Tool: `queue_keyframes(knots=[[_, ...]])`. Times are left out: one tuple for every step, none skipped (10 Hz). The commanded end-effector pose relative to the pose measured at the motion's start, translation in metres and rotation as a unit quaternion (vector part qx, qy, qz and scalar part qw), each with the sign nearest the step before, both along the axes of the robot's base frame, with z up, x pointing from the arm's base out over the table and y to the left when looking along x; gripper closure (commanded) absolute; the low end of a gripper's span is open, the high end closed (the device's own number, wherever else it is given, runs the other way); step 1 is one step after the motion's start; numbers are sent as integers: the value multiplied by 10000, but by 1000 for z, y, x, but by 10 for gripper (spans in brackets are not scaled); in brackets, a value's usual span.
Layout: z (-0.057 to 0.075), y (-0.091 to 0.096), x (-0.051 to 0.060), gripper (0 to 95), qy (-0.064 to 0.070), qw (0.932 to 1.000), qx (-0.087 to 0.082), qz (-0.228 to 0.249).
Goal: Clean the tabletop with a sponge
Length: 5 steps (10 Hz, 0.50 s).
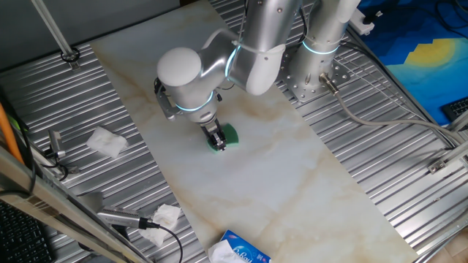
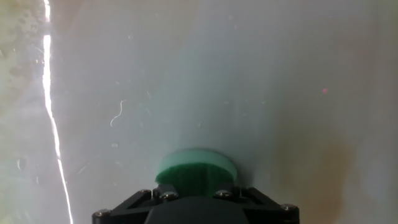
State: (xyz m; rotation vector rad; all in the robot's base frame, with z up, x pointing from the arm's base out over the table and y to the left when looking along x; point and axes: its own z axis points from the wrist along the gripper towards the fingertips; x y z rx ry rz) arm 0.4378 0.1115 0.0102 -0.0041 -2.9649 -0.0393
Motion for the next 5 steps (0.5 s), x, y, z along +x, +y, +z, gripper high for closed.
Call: queue_keyframes(knots=[[0, 0, 0, 570, -25, 10000, 6, 34], [0, 0, 0, 570, -44, 10000, 13, 64], [0, 0, 0, 570, -63, 9999, 18, 86], [0, 0, 0, 570, -78, 9999, 20, 101], [0, 0, 0, 570, -100, 9999, 23, 113]])
